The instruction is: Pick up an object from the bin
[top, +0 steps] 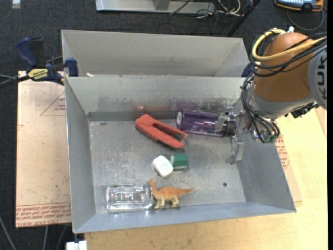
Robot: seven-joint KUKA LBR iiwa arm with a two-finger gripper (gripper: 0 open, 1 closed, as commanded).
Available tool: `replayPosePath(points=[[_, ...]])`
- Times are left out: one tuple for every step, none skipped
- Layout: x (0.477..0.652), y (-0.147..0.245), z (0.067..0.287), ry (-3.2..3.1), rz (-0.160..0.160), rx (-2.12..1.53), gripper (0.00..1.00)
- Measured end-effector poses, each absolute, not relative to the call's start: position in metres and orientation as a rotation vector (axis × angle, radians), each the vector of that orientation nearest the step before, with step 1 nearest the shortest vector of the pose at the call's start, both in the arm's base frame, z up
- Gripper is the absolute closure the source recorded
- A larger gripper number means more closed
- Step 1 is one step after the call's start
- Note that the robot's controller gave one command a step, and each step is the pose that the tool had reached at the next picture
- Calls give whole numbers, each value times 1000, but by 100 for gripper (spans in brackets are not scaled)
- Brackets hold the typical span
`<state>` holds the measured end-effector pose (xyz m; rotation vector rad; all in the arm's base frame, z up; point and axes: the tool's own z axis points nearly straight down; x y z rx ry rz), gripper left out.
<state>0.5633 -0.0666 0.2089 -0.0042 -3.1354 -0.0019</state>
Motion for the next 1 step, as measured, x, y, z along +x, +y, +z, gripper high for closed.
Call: replayPosePath(points=[[565,-66,214,-3143,0,-1,0]])
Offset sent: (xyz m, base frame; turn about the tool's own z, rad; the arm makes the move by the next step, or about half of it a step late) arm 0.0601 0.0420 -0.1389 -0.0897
